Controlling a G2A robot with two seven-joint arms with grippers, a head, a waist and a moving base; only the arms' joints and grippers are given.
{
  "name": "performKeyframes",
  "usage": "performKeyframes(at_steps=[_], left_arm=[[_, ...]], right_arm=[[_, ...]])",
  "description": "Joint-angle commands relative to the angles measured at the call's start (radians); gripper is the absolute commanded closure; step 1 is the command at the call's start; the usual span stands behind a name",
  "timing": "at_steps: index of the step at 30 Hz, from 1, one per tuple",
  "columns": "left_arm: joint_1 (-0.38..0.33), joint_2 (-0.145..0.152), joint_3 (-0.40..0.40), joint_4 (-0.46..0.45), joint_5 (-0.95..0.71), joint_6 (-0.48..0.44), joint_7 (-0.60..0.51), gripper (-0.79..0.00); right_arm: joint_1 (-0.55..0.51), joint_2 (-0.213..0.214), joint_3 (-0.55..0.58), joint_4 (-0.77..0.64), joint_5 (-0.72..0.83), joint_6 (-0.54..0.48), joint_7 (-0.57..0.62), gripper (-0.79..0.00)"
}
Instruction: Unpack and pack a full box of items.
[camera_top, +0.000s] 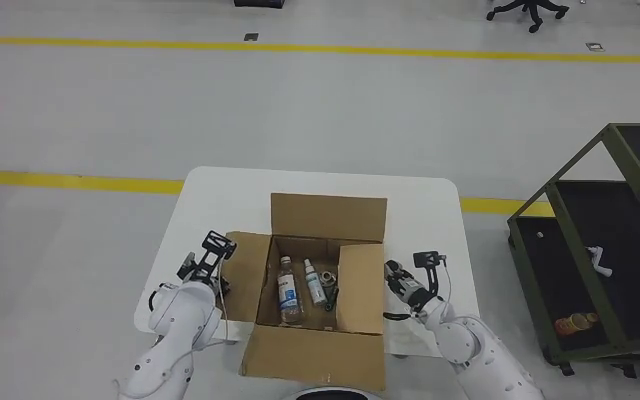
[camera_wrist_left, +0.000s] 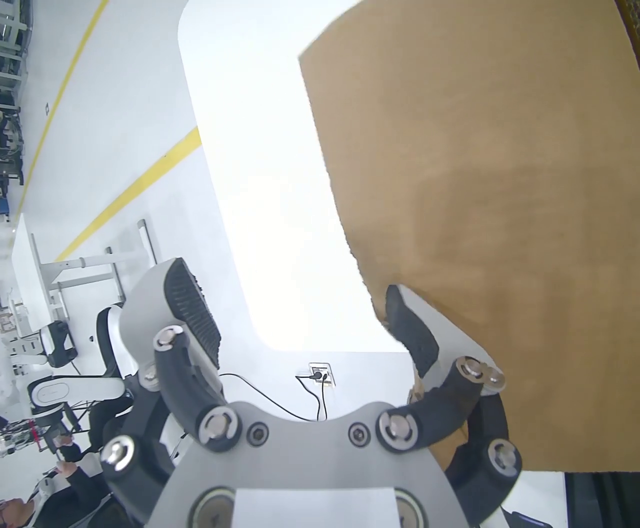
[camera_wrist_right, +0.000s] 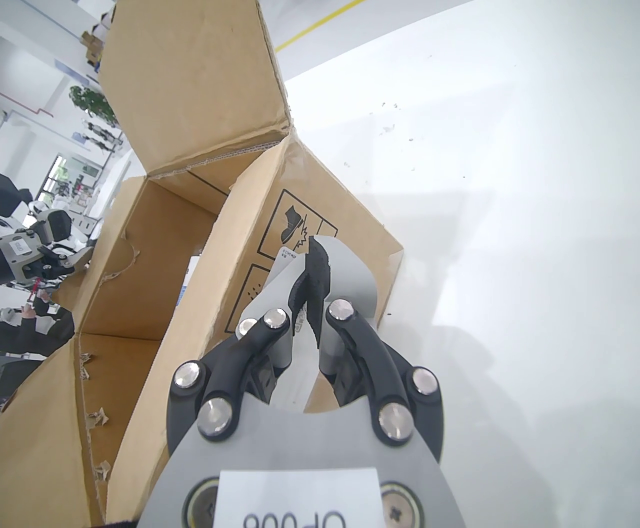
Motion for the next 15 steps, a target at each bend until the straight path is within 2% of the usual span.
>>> performKeyframes(at_steps=[1, 8, 15], left_arm=[[0.002, -0.001, 0.003, 0.006, -0.001, 0.004, 0.0, -0.785], [0.009, -0.004, -0.001, -0.006, 0.005, 0.005, -0.005, -0.785], [0.018, -0.003, -0.038, -0.088, -0.019, 0.001, -0.003, -0.785]], right_arm=[[0.002, -0.002, -0.001, 0.002, 0.0, 0.0, 0.001, 0.0], [0.006, -0.006, -0.001, 0.004, -0.005, 0.001, -0.001, 0.0], [-0.009, -0.005, 0.015, 0.002, -0.009, -0.004, -0.005, 0.0]])
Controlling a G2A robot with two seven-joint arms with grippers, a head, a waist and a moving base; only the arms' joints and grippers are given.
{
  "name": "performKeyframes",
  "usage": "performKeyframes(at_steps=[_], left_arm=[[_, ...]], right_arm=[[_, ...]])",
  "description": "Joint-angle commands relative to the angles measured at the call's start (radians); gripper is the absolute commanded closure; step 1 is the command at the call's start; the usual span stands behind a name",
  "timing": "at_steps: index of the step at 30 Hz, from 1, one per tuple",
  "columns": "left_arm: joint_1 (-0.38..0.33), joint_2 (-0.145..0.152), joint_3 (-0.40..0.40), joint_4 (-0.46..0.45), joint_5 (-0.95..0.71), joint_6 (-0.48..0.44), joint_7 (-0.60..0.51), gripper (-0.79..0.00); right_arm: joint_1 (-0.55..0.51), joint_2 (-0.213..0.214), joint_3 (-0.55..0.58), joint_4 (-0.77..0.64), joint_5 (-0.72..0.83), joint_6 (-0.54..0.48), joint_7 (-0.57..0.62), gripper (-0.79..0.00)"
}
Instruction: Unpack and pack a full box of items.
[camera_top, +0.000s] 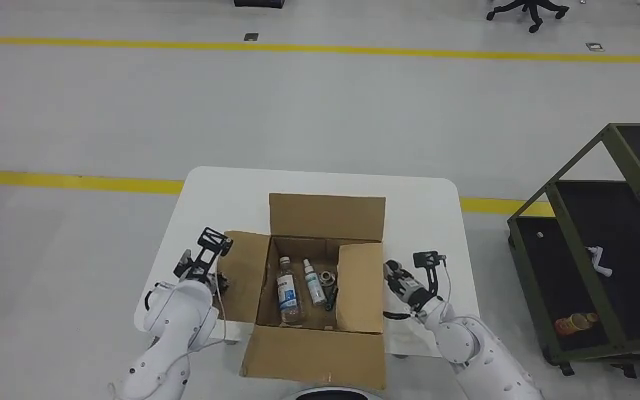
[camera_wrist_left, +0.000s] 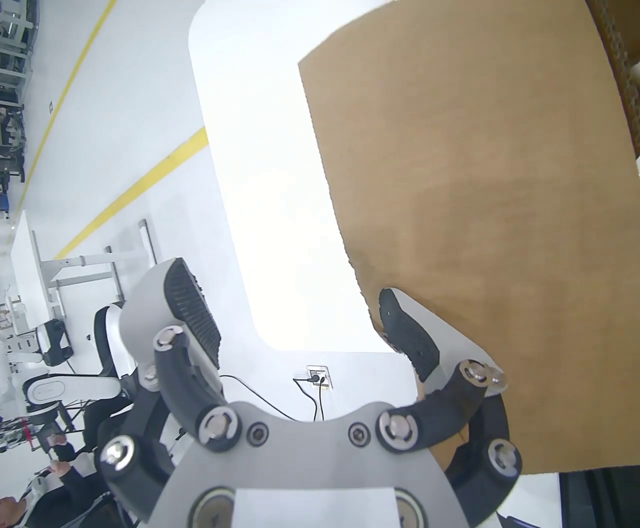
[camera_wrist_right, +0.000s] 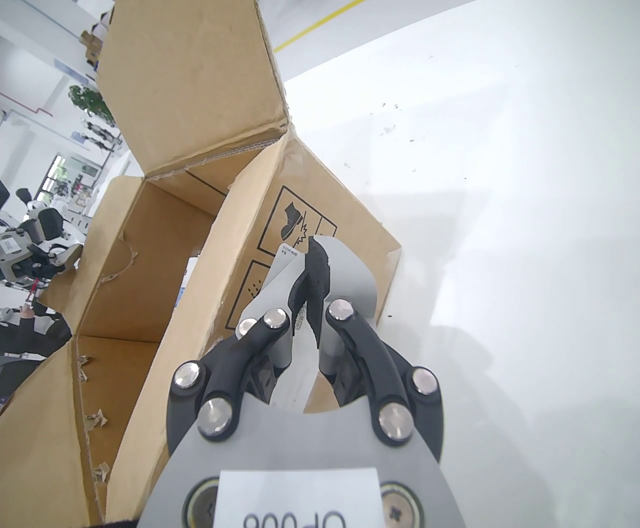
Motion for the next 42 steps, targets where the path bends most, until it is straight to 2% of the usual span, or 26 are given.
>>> performKeyframes(at_steps=[1, 11, 19, 25, 32, 36, 42], left_arm=[[0.006, 0.0, -0.01, -0.033, -0.013, -0.006, 0.001, -0.785], [0.04, 0.001, -0.042, -0.186, -0.105, -0.057, 0.019, -0.785], [0.054, 0.004, -0.069, -0.254, -0.096, -0.07, 0.021, -0.785], [0.057, 0.002, -0.076, -0.293, -0.216, -0.113, 0.084, -0.785], [0.051, 0.001, -0.04, -0.346, -0.371, -0.184, 0.146, -0.785], [0.044, -0.001, 0.011, -0.324, -0.466, -0.228, 0.156, -0.785], [0.013, -0.012, 0.114, -0.271, -0.611, -0.225, 0.187, -0.785]], right_arm=[[-0.006, 0.001, 0.006, -0.002, 0.0, -0.002, -0.001, 0.0], [-0.05, 0.009, 0.058, -0.052, 0.004, 0.008, -0.004, 0.0], [-0.088, 0.016, 0.095, -0.095, -0.004, 0.017, 0.004, 0.0], [-0.116, 0.019, 0.12, -0.133, -0.014, 0.031, 0.002, 0.0], [-0.144, 0.026, 0.158, -0.173, -0.041, 0.045, 0.0, 0.0], [-0.161, 0.03, 0.183, -0.197, -0.053, 0.052, -0.004, 0.0], [-0.19, 0.039, 0.213, -0.245, -0.158, 0.072, -0.011, 0.0]])
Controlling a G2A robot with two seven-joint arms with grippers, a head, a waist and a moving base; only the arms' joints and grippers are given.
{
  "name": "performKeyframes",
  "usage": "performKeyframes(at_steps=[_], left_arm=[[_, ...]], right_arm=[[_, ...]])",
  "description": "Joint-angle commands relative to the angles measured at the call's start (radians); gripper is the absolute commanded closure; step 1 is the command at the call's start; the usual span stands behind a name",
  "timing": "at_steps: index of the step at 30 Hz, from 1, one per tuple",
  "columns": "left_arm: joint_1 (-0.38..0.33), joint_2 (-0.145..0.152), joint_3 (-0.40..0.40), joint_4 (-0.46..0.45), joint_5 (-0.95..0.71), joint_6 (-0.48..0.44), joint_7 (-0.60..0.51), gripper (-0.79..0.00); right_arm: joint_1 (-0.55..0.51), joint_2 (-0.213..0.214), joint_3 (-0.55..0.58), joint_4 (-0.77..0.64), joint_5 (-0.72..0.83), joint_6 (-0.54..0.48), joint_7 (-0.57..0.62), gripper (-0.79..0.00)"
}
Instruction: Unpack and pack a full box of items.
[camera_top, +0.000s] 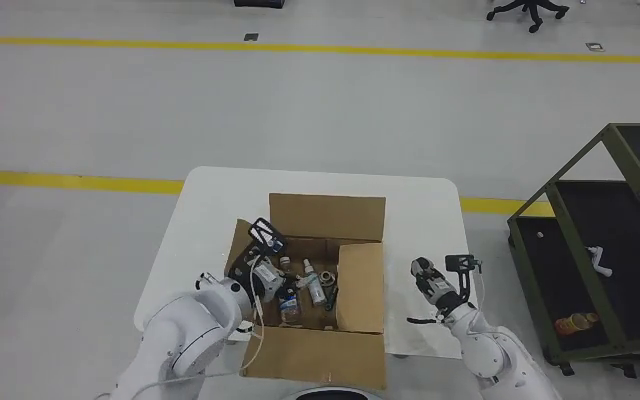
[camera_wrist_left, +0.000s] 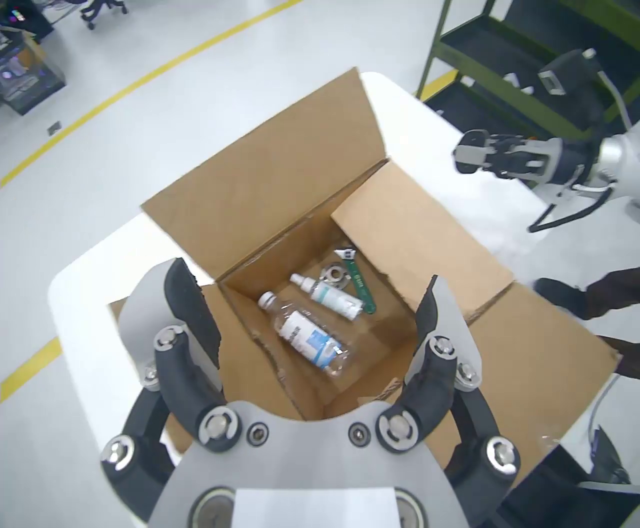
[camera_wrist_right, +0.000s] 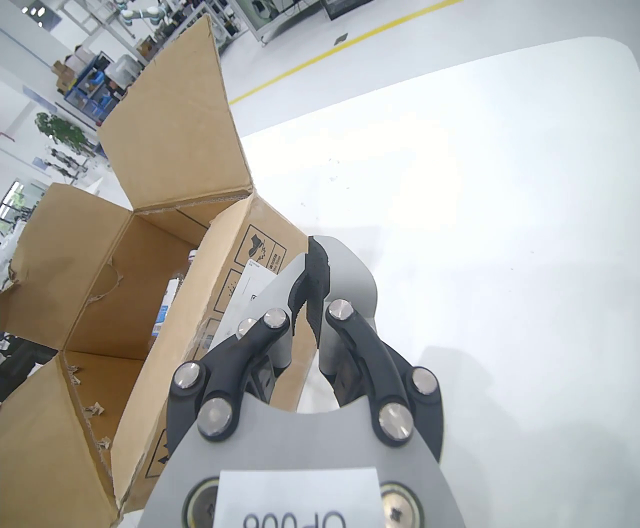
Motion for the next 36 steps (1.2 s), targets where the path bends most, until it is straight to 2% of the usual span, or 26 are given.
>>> performKeyframes(at_steps=[1, 9, 11, 22, 26, 31, 36], left_arm=[[-0.016, -0.004, 0.038, 0.028, -0.049, -0.001, 0.005, -0.785], [-0.078, -0.015, 0.127, 0.196, -0.18, 0.002, 0.029, -0.785], [-0.078, -0.015, 0.127, 0.196, -0.18, 0.002, 0.029, -0.785], [-0.078, -0.015, 0.127, 0.196, -0.18, 0.002, 0.029, -0.785], [-0.075, -0.015, 0.128, 0.197, -0.185, 0.004, 0.034, -0.785], [-0.082, -0.019, 0.152, 0.247, -0.294, 0.029, 0.029, -0.785], [-0.118, -0.031, 0.182, 0.337, -0.492, 0.077, 0.005, -0.785]], right_arm=[[-0.013, 0.003, 0.01, -0.022, -0.05, 0.013, -0.008, 0.0], [-0.082, 0.01, 0.063, -0.094, -0.075, 0.023, -0.047, 0.0], [-0.096, 0.012, 0.077, -0.108, -0.097, 0.054, -0.039, 0.0], [-0.103, 0.012, 0.079, -0.13, -0.091, 0.034, -0.035, 0.0], [-0.104, 0.005, 0.075, -0.138, -0.033, 0.031, -0.086, 0.0], [-0.106, -0.001, 0.073, -0.153, -0.039, 0.07, -0.151, 0.0], [-0.119, -0.004, 0.072, -0.183, -0.086, 0.102, -0.183, 0.0]])
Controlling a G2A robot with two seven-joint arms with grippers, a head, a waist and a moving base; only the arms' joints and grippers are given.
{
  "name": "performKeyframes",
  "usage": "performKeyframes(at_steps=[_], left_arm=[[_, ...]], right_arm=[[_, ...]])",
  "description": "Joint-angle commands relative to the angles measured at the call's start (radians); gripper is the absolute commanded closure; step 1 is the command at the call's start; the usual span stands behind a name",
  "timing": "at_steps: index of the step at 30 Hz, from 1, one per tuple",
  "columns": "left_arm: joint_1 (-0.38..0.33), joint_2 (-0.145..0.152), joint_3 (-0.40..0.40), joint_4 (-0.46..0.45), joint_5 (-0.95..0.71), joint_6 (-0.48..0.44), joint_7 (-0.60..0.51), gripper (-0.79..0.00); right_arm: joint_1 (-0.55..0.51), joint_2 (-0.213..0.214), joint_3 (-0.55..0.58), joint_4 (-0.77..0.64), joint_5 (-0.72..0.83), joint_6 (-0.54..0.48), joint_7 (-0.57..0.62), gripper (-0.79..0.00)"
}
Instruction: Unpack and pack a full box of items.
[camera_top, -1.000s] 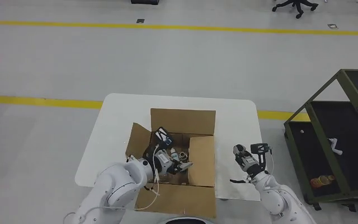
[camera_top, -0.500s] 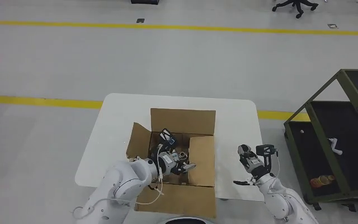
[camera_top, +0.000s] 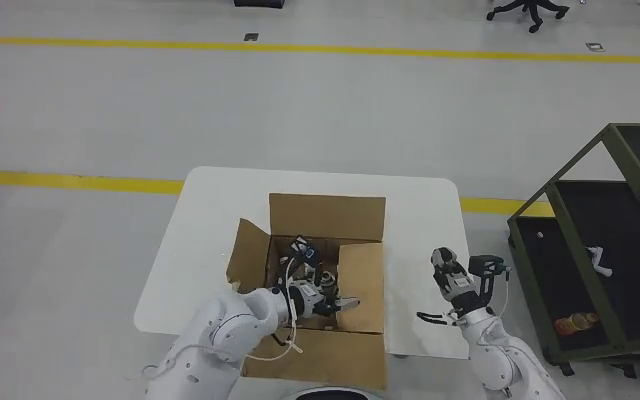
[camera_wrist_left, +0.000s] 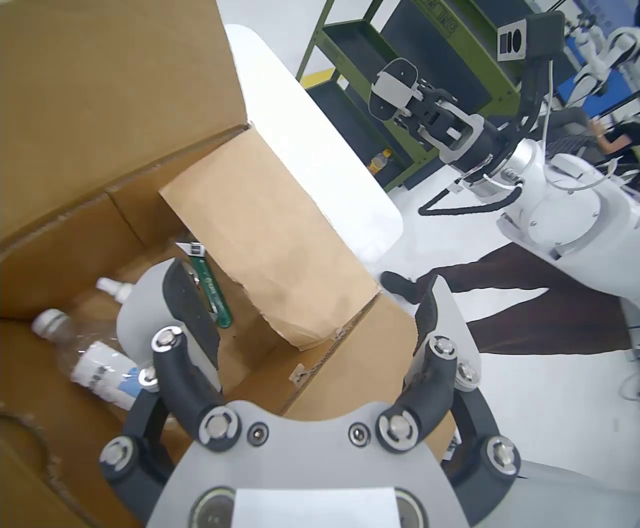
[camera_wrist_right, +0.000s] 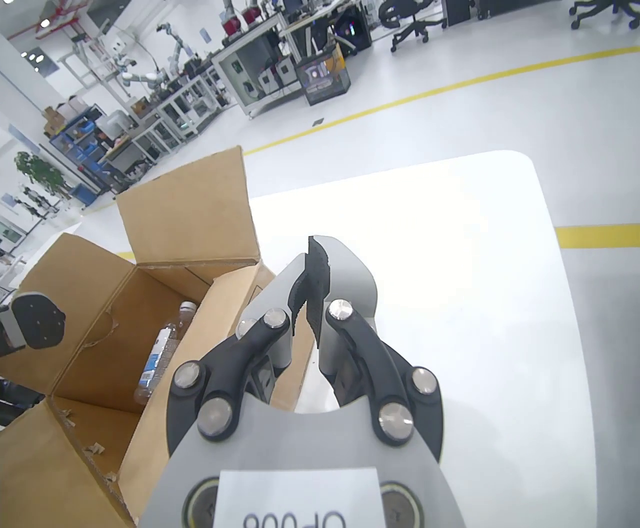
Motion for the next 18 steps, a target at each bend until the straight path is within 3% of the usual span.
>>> performKeyframes(at_steps=[1, 5, 10, 18], left_arm=[[-0.016, -0.006, 0.014, 0.058, -0.105, 0.02, -0.009, -0.785], [-0.054, -0.019, 0.037, 0.179, -0.271, 0.063, -0.004, -0.785], [-0.095, -0.03, 0.073, 0.318, -0.359, 0.058, 0.002, -0.785], [-0.099, -0.032, 0.077, 0.332, -0.389, 0.054, 0.004, -0.785]], right_arm=[[-0.005, -0.001, 0.001, -0.009, -0.013, 0.007, -0.009, 0.0], [-0.019, -0.002, 0.002, -0.018, -0.042, 0.017, -0.023, 0.0], [-0.036, -0.004, 0.009, -0.015, -0.054, 0.018, -0.031, 0.0], [-0.051, -0.006, 0.025, -0.021, -0.055, 0.016, -0.024, 0.0]])
